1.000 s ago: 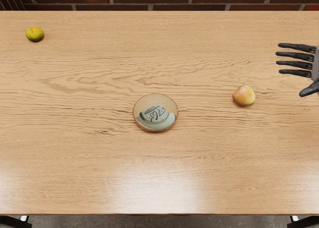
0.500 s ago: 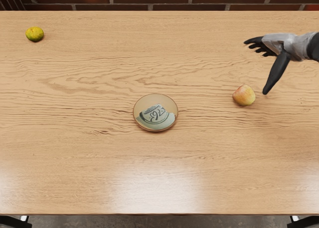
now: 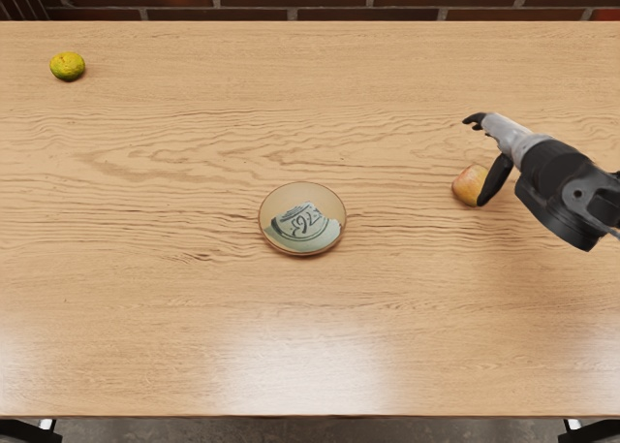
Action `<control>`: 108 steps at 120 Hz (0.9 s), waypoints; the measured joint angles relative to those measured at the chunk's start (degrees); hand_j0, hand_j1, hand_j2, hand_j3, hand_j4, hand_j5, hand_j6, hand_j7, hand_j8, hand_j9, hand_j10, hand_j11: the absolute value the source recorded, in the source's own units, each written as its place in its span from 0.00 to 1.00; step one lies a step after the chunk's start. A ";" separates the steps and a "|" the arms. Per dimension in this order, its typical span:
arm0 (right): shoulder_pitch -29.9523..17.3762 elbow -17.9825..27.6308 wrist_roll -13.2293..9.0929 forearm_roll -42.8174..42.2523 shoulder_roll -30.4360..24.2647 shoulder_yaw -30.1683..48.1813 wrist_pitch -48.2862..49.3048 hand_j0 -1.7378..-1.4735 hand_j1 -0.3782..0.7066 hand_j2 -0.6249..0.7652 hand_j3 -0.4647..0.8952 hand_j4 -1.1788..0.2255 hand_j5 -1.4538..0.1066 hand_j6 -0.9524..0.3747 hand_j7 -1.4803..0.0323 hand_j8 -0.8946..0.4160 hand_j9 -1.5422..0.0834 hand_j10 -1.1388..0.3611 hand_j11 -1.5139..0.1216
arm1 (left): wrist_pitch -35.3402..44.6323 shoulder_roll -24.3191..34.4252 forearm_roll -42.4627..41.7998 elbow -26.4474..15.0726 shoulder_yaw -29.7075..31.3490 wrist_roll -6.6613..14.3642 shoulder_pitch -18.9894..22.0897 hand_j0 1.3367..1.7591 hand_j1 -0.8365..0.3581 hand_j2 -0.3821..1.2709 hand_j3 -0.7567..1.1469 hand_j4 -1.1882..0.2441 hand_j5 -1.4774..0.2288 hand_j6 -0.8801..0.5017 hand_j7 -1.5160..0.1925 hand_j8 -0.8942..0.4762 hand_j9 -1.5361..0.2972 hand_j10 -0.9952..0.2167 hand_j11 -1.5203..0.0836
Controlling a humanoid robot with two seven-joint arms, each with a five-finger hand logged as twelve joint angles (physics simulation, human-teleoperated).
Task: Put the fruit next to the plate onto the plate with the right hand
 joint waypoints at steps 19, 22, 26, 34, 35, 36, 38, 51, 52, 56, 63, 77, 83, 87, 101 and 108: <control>-0.70 -0.09 -0.02 -3.64 1.24 -2.20 -4.01 0.30 0.23 0.42 0.34 0.70 0.77 0.57 0.82 0.54 0.80 0.63 0.78 | 0.00 0.00 0.03 -0.39 0.01 0.00 0.00 0.76 0.76 0.26 0.40 0.67 0.69 0.47 0.71 0.48 0.67 0.63 0.76; -0.84 -0.10 -0.02 -3.95 1.39 -2.33 -4.26 0.30 0.24 0.42 0.34 0.70 0.77 0.57 0.81 0.53 0.79 0.63 0.77 | 0.00 0.00 0.03 -0.42 0.02 -0.01 0.00 0.76 0.76 0.26 0.40 0.67 0.69 0.47 0.71 0.48 0.67 0.63 0.76; -1.11 -0.10 -0.02 -4.27 1.56 -2.46 -4.51 0.30 0.24 0.42 0.34 0.70 0.77 0.56 0.81 0.53 0.79 0.63 0.77 | -0.02 0.00 0.02 -0.48 0.01 0.00 0.00 0.76 0.76 0.26 0.40 0.67 0.69 0.47 0.71 0.48 0.67 0.63 0.76; -1.72 -0.12 -0.03 -4.66 1.76 -2.63 -4.89 0.30 0.25 0.42 0.34 0.69 0.76 0.56 0.80 0.52 0.78 0.62 0.76 | -0.02 0.00 0.02 -0.58 0.01 0.00 0.00 0.76 0.76 0.26 0.40 0.67 0.69 0.47 0.71 0.48 0.67 0.63 0.76; -1.82 -0.12 -0.03 -4.70 1.78 -2.64 -4.97 0.30 0.25 0.42 0.34 0.69 0.76 0.56 0.80 0.52 0.78 0.62 0.76 | -0.03 0.00 0.02 -0.59 0.01 0.00 0.00 0.76 0.76 0.26 0.40 0.67 0.69 0.47 0.71 0.48 0.67 0.63 0.76; -1.91 -0.12 -0.03 -4.73 1.80 -2.66 -5.08 0.30 0.25 0.42 0.34 0.69 0.76 0.56 0.80 0.52 0.78 0.62 0.76 | -0.02 0.00 0.02 -0.60 0.01 0.00 0.00 0.76 0.76 0.26 0.40 0.67 0.69 0.47 0.71 0.48 0.67 0.63 0.76; -2.11 -0.12 -0.03 -4.79 1.82 -2.68 -5.29 0.30 0.25 0.42 0.34 0.69 0.76 0.56 0.80 0.52 0.78 0.62 0.76 | -0.03 0.00 0.02 -0.62 0.00 0.00 0.00 0.76 0.76 0.26 0.40 0.67 0.69 0.47 0.71 0.48 0.67 0.63 0.76; -2.97 -0.12 -0.03 -5.00 1.98 -2.77 -6.34 0.30 0.29 0.42 0.34 0.67 0.73 0.53 0.77 0.50 0.76 0.60 0.74 | -0.05 0.00 0.01 -0.67 0.00 0.00 0.00 0.76 0.76 0.26 0.40 0.67 0.69 0.47 0.71 0.48 0.67 0.63 0.76; -3.01 -0.12 -0.03 -5.00 1.99 -2.77 -6.39 0.30 0.29 0.42 0.34 0.66 0.73 0.53 0.77 0.49 0.75 0.60 0.73 | -0.05 0.00 0.01 -0.67 0.00 0.00 0.00 0.76 0.76 0.26 0.40 0.67 0.69 0.47 0.71 0.48 0.67 0.63 0.76; -3.14 -0.11 -0.03 -5.03 2.01 -2.78 -6.54 0.30 0.31 0.41 0.34 0.65 0.72 0.52 0.76 0.48 0.74 0.58 0.72 | -0.04 0.00 0.01 -0.69 0.00 0.00 0.00 0.76 0.76 0.26 0.40 0.67 0.69 0.47 0.71 0.48 0.67 0.63 0.76; -3.31 -0.08 -0.03 -5.06 2.06 -2.80 -6.71 0.30 0.34 0.41 0.34 0.63 0.69 0.50 0.73 0.46 0.72 0.57 0.70 | -0.05 0.00 0.01 -0.73 0.00 0.00 0.00 0.76 0.76 0.26 0.40 0.67 0.69 0.47 0.71 0.48 0.67 0.63 0.76; -3.72 -0.12 -0.03 -5.09 2.59 -2.81 -6.86 0.30 0.38 0.41 0.34 0.61 0.66 0.47 0.70 0.43 0.69 0.54 0.67 | -0.06 0.00 0.01 -0.77 0.00 0.00 0.00 0.76 0.76 0.26 0.40 0.67 0.69 0.47 0.71 0.48 0.67 0.63 0.76; -3.85 -0.17 -0.03 -5.09 2.73 -2.81 -6.89 0.30 0.39 0.40 0.34 0.60 0.65 0.46 0.69 0.43 0.68 0.54 0.66 | -0.06 0.00 0.01 -0.78 0.00 0.00 0.06 0.76 0.76 0.26 0.40 0.67 0.69 0.47 0.71 0.48 0.67 0.63 0.76; -3.94 -0.18 -0.03 -5.10 2.79 -2.81 -6.90 0.30 0.40 0.40 0.34 0.60 0.65 0.46 0.69 0.42 0.68 0.53 0.66 | -0.06 0.00 0.01 -0.78 0.01 0.00 0.09 0.76 0.76 0.26 0.40 0.67 0.69 0.47 0.71 0.48 0.67 0.63 0.76; -4.28 -0.24 -0.03 -5.10 3.03 -2.81 -6.95 0.30 0.42 0.40 0.34 0.58 0.64 0.45 0.67 0.41 0.67 0.52 0.64 | -0.07 0.00 0.01 -0.78 0.01 0.00 0.09 0.76 0.76 0.26 0.40 0.67 0.69 0.47 0.71 0.48 0.67 0.63 0.76; -4.36 -0.24 -0.03 -5.10 3.16 -2.78 -6.97 0.30 0.43 0.40 0.34 0.57 0.62 0.43 0.66 0.41 0.65 0.51 0.63 | -0.07 0.00 0.01 -0.79 0.01 0.00 0.09 0.76 0.76 0.26 0.40 0.67 0.69 0.47 0.71 0.48 0.67 0.63 0.76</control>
